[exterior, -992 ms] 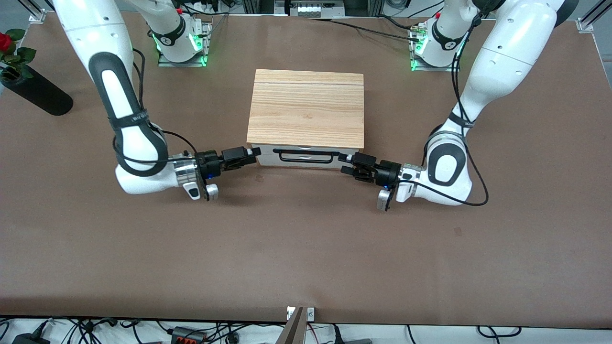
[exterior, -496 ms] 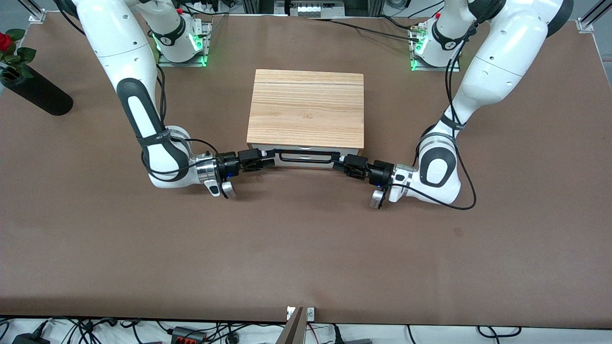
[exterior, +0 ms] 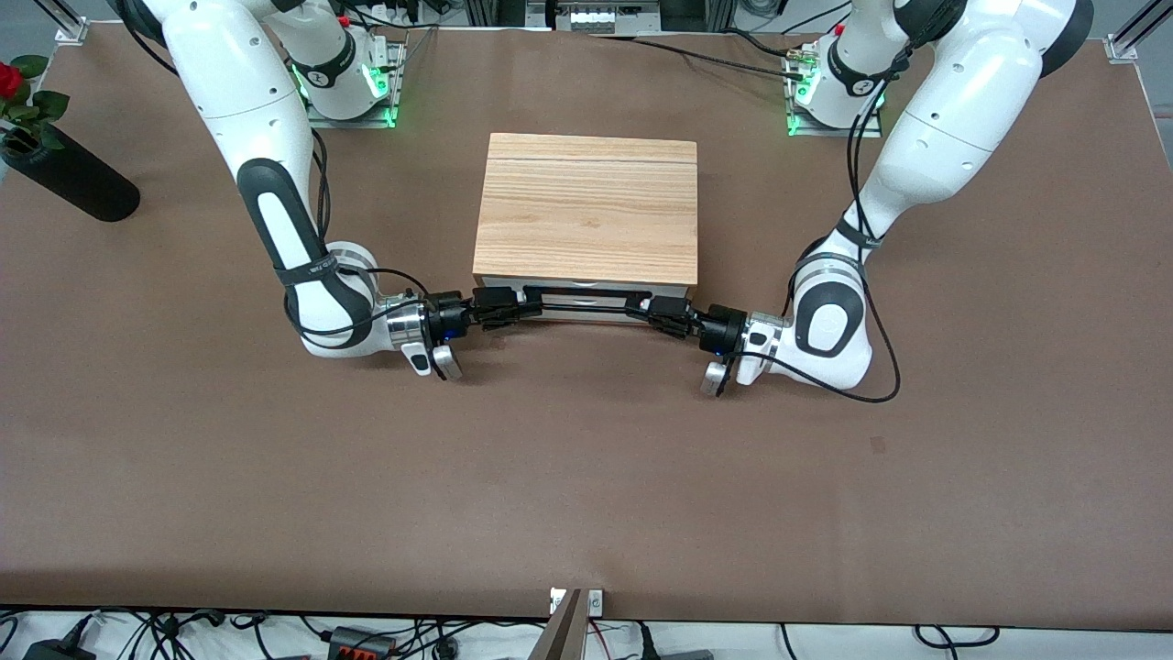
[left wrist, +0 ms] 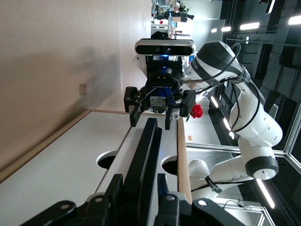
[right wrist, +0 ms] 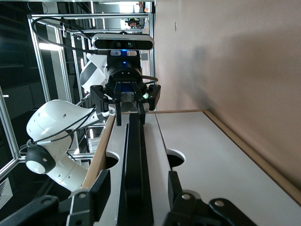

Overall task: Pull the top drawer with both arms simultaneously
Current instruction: 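Close the left gripper and the right gripper on the black handle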

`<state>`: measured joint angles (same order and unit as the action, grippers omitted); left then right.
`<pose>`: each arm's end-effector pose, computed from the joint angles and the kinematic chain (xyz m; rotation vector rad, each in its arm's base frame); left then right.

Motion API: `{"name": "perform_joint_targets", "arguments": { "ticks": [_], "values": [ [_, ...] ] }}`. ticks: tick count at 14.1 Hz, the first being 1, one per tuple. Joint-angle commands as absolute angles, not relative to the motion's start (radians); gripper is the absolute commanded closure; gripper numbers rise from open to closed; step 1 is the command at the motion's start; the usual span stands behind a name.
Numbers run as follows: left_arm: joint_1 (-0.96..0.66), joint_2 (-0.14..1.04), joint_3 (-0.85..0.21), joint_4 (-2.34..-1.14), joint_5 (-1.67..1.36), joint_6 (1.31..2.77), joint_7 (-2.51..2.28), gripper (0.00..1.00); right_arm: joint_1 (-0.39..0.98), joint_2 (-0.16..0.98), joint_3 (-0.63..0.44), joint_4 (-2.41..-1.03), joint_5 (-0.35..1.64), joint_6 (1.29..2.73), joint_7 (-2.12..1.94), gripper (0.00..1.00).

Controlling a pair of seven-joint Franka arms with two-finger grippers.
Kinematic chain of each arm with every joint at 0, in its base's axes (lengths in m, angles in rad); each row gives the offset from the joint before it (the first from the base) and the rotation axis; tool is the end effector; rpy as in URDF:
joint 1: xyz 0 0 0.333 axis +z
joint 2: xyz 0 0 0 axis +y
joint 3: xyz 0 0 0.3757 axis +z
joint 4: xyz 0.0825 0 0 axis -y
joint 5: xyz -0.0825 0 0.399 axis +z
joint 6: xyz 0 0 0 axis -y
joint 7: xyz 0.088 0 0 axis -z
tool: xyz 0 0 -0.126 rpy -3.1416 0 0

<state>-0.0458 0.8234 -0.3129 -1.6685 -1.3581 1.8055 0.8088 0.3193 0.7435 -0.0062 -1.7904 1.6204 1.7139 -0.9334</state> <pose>0.6369 -0.3091 0.1994 1.6547 -0.1796 -0.2570 0.6075 0.3149 0.1897 -1.6611 -0.1373 0.1662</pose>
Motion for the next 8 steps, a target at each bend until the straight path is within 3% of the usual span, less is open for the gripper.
{"name": "perform_joint_targets", "arguments": {
  "ticks": [1, 5, 8],
  "values": [
    [-0.048, 0.816, -0.324, -1.684, -1.394, 1.833, 0.831, 0.78, 0.337, 0.735, -0.011, -1.801, 1.643, 1.732, -0.962, 0.53],
    [-0.046, 0.827, -0.331, -1.672, -1.393, 1.864, 0.831, 0.83, 0.337, 0.735, -0.011, -1.798, 1.643, 1.732, -0.963, 0.8],
    [-0.046, 0.831, -0.331, -1.663, -1.393, 1.878, 0.831, 0.84, 0.336, 0.735, -0.011, -1.798, 1.643, 1.729, -0.963, 0.81]
  ]
}}
